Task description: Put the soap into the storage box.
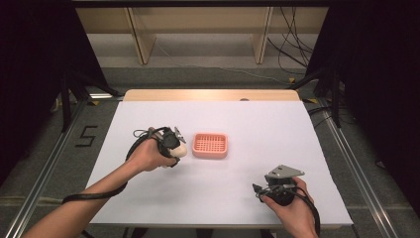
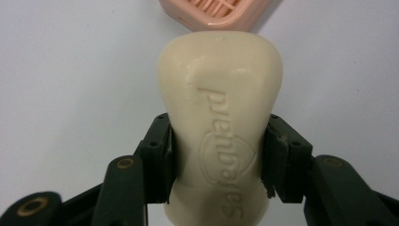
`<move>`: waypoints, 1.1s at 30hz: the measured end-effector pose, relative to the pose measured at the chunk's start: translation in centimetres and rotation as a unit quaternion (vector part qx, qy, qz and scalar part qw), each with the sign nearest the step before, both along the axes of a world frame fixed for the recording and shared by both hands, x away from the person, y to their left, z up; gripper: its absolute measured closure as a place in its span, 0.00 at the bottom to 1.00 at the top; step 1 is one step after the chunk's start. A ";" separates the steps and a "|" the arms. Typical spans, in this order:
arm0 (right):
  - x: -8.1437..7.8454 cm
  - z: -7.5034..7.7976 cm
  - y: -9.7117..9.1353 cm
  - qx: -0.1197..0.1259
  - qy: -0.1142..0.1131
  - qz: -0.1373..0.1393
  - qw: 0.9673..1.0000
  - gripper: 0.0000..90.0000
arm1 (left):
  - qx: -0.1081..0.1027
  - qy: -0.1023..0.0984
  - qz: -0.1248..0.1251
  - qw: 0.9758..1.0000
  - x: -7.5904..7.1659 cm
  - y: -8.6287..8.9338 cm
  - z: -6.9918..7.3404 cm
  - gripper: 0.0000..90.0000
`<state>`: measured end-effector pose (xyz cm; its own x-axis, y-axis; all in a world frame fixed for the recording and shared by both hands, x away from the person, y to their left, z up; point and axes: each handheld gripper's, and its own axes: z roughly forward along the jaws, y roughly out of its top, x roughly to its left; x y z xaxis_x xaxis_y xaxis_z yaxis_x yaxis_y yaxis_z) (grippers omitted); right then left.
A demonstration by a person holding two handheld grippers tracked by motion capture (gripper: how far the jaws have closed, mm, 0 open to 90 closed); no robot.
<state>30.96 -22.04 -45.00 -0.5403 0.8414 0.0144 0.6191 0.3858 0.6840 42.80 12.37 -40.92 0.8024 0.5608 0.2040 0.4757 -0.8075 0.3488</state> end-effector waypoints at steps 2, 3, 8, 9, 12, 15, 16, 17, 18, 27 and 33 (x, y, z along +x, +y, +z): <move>0.1 -0.1 -0.1 -0.001 -0.006 0.007 1.000 0.51 | 0.005 -0.004 -0.006 1.000 0.2 0.0 0.1 0.55; 0.1 -0.1 -0.1 -0.001 -0.005 0.008 1.000 0.51 | 0.002 -0.003 -0.003 1.000 0.2 -0.1 0.1 0.55; 0.1 -0.1 -0.1 -0.001 -0.005 0.008 1.000 0.51 | 0.000 -0.005 -0.002 1.000 0.3 -0.3 0.2 0.55; 0.1 -0.1 -0.1 -0.001 -0.005 0.008 1.000 0.51 | 0.004 -0.006 -0.007 1.000 0.3 -0.3 0.3 0.55; 0.1 0.0 -0.1 -0.002 -0.005 0.007 1.000 0.51 | 0.002 -0.008 -0.007 1.000 0.4 -0.4 0.3 0.55; 0.1 -0.1 -0.1 -0.002 -0.005 0.009 1.000 0.51 | 0.000 -0.010 -0.005 1.000 0.4 -0.5 0.2 0.55; 0.1 -0.1 -0.1 0.000 -0.004 0.010 1.000 0.51 | 0.000 -0.010 -0.005 1.000 0.4 -0.5 0.2 0.55; 0.1 -0.1 -0.1 0.000 -0.004 0.010 1.000 0.51 | 0.005 -0.011 -0.010 1.000 0.5 -0.5 0.2 0.55; 0.1 -0.1 -0.1 -0.004 -0.002 0.010 1.000 0.51 | 0.001 -0.015 -0.009 1.000 0.6 -0.6 0.1 0.55; 0.1 -0.1 -0.1 -0.004 -0.004 0.012 1.000 0.51 | 0.001 -0.017 -0.012 1.000 0.7 -0.9 0.2 0.55; 0.0 0.0 0.0 -0.003 0.003 0.004 1.000 0.51 | 0.002 -0.020 -0.015 1.000 1.0 -1.3 0.4 0.55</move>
